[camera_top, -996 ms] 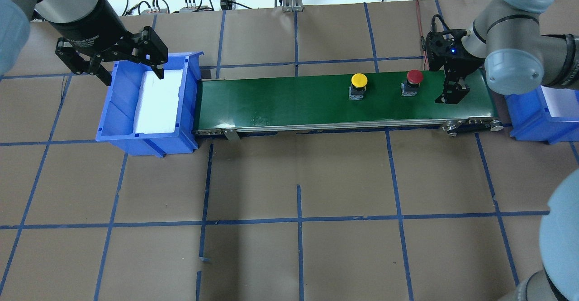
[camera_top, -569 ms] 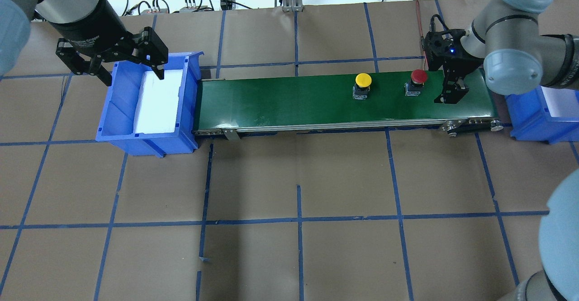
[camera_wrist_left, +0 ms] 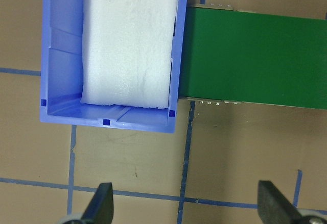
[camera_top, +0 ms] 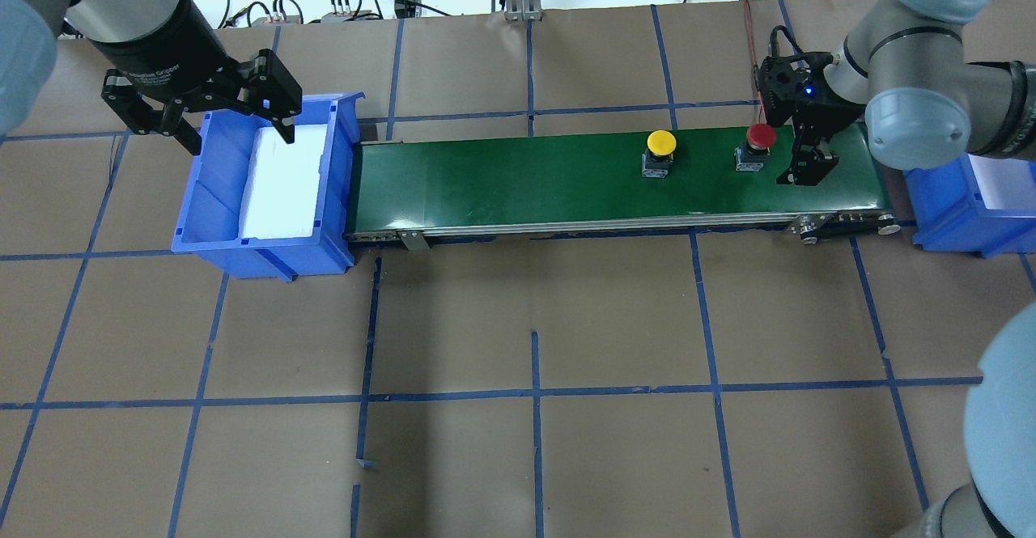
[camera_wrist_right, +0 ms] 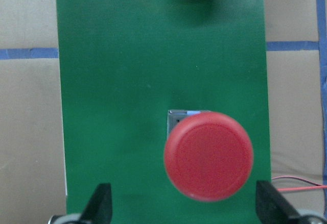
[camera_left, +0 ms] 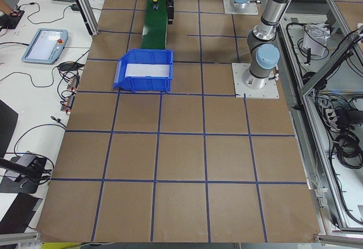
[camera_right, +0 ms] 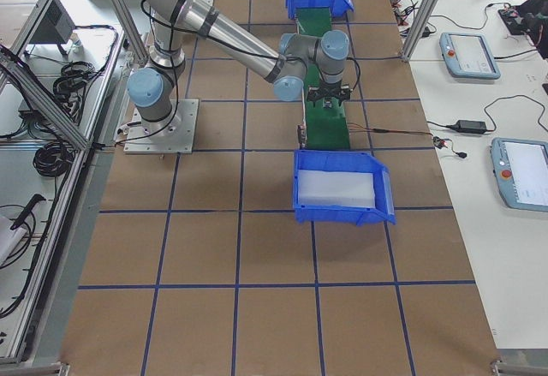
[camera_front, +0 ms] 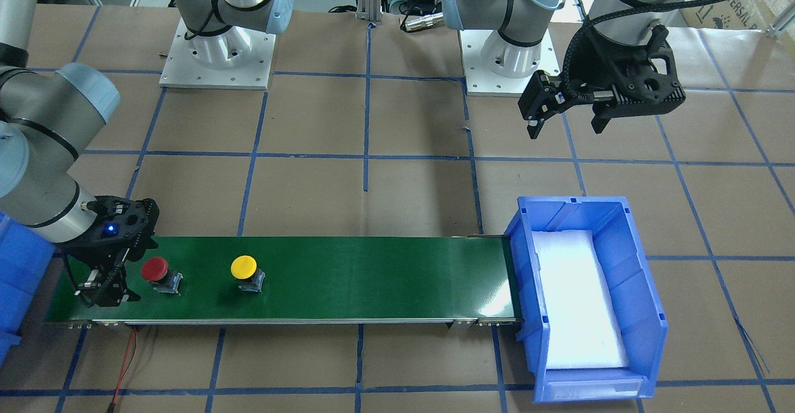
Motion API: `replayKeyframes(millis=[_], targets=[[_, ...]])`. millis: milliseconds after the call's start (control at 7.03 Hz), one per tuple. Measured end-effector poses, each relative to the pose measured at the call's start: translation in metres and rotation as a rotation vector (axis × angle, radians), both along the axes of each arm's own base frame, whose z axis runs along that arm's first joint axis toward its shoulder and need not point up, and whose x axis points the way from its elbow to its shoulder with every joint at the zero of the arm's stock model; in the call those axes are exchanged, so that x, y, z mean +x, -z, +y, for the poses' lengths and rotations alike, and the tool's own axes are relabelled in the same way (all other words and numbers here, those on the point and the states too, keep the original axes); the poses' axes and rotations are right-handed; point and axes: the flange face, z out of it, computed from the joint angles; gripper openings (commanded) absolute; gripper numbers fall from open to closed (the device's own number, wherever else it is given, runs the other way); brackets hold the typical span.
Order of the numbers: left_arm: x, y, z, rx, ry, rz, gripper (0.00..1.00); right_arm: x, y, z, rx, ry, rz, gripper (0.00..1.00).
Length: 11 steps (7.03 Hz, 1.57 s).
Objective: Transport two buttons from left to right
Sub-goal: 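Grasp the red button with the right gripper and lift it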
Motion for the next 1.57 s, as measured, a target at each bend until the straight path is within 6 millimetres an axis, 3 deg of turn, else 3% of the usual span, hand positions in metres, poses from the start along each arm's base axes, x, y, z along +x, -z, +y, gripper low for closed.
replayKeyframes(millis=[854, 1139, 1281, 1423, 1566], targets=[[0.0, 0.0007, 0.0001, 0.002, 0.0, 0.0, 1.0, 0.0002, 0.001, 0.0003, 0.002, -0.001, -0.001, 0.99], [-0.0001, 0.0003, 0.0005, 0.002, 0.0, 0.0, 1.0, 0.0, 0.0011, 0.0003, 0.002, -0.003, 0.0, 0.76], [-0.0001, 0.0, 0.0008, 0.001, 0.0, 0.0, 1.0, -0.0002, 0.0011, 0.0001, 0.001, -0.005, 0.002, 0.35], [0.0, -0.0006, 0.0012, 0.0, 0.0, 0.0, 1.0, -0.0005, 0.0006, -0.0003, -0.001, -0.012, 0.006, 0.18], [-0.0001, -0.001, 0.0015, 0.0, 0.0, 0.0, 1.0, -0.0012, -0.0003, -0.001, -0.009, -0.021, 0.014, 0.12]])
